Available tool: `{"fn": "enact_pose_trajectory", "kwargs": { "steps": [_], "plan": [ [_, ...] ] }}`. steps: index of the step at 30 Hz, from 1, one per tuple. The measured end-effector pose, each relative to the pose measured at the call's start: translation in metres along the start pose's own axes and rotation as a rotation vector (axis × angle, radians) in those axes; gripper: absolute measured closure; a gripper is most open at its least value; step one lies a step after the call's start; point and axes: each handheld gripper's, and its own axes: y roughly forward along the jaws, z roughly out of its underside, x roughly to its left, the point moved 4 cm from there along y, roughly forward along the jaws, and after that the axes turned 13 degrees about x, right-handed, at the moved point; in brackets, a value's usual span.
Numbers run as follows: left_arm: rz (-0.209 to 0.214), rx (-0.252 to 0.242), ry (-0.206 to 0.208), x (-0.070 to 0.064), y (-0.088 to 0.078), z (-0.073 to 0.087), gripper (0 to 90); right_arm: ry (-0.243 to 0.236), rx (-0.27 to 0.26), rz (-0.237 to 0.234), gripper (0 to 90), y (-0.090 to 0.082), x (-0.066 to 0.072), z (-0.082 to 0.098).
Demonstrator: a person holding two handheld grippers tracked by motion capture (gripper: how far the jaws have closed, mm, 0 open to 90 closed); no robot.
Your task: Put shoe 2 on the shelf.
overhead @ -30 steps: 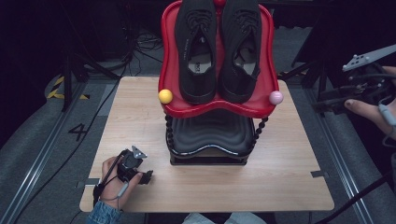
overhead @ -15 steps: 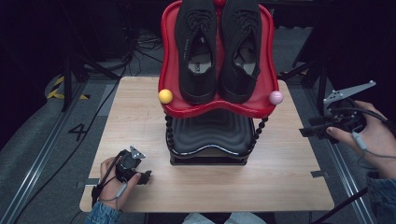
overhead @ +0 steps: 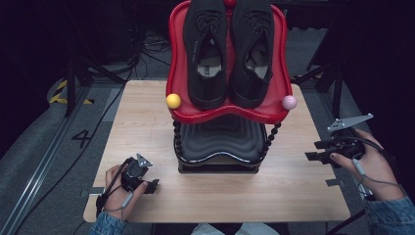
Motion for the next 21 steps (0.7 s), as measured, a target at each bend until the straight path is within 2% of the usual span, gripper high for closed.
{"fn": "enact_pose_trajectory", "kwargs": {
  "steps": [3, 7, 10, 13, 16, 18, 21],
  "plan": [
    [-0.003, 0.000, 0.006, 0.000, 0.000, 0.000, 22.4, -0.007, -0.013, -0.008, 38.7, 0.011, 0.002, 0.005],
    [-0.002, -0.002, 0.002, 0.000, 0.000, 0.000, 22.4, -0.016, -0.033, 0.008, 37.6, 0.027, 0.005, 0.011],
    [-0.002, 0.001, 0.003, 0.000, 0.000, 0.000, 22.4, 0.002, -0.054, -0.005, 37.2, 0.040, 0.007, 0.015],
    [-0.009, 0.000, 0.006, -0.001, 0.001, -0.001, 22.4, 0.018, -0.053, -0.003, 36.9, 0.055, 0.007, 0.020],
    [-0.006, -0.002, 0.007, -0.001, 0.000, -0.001, 22.4, -0.002, -0.016, 0.011, 36.5, 0.069, 0.006, 0.024],
    [-0.007, -0.003, 0.006, -0.001, 0.000, -0.001, 22.4, -0.007, -0.031, 0.022, 36.5, 0.076, 0.007, 0.024],
    [-0.008, -0.004, 0.008, -0.001, 0.000, -0.001, 22.4, 0.009, -0.065, 0.036, 35.4, 0.084, 0.006, 0.026]
  ]
}}
